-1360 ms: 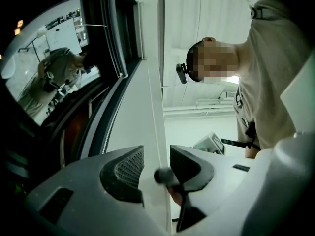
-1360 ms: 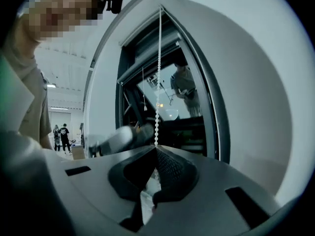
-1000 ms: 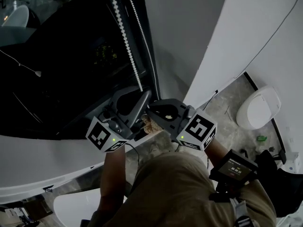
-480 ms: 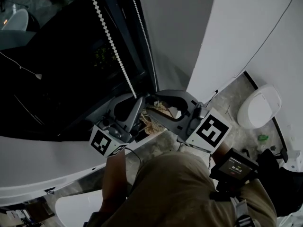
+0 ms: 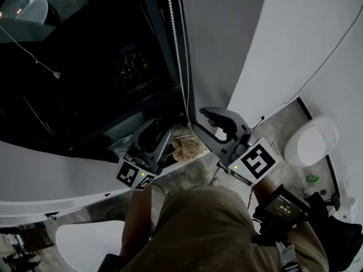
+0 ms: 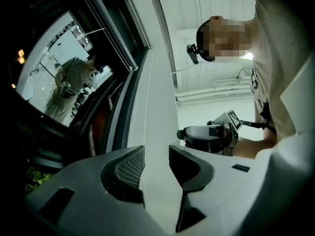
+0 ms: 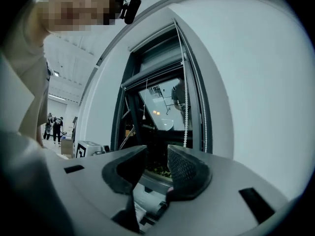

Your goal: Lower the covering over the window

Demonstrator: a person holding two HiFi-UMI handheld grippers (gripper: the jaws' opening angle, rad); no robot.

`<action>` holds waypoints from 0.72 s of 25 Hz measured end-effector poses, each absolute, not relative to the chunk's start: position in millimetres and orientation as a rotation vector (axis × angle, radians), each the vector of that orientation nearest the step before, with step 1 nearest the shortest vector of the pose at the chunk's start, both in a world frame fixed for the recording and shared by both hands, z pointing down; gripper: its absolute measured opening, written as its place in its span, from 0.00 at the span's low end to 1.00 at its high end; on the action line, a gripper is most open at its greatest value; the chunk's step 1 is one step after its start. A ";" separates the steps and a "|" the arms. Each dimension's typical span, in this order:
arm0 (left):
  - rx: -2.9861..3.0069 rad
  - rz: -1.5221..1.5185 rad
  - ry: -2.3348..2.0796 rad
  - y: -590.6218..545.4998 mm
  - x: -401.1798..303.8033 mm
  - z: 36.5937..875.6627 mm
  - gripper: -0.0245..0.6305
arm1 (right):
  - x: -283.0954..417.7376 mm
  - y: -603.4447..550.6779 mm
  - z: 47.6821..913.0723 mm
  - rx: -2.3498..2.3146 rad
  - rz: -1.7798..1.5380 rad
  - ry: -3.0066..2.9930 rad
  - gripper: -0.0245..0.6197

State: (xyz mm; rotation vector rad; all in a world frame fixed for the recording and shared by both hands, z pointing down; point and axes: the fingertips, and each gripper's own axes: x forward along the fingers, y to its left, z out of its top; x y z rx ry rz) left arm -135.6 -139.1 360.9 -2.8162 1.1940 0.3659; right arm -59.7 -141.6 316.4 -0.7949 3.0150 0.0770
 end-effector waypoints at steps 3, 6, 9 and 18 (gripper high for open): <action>-2.775 0.342 1.322 -129.4 -162.4 374.9 0.26 | -53.0 -141.9 329.2 -0.840 0.077 2.996 0.22; -2.715 0.292 1.453 -117.8 -184.5 386.9 0.26 | -50.2 -139.7 342.4 -0.848 0.071 2.993 0.22; -2.655 0.253 1.584 -96.7 -196.6 394.3 0.26 | -43.0 -129.1 348.9 -0.822 0.038 2.996 0.22; -2.550 0.196 1.868 -0.6 -178.1 421.9 0.26 | 4.7 -75.2 368.7 -0.777 0.079 3.039 0.22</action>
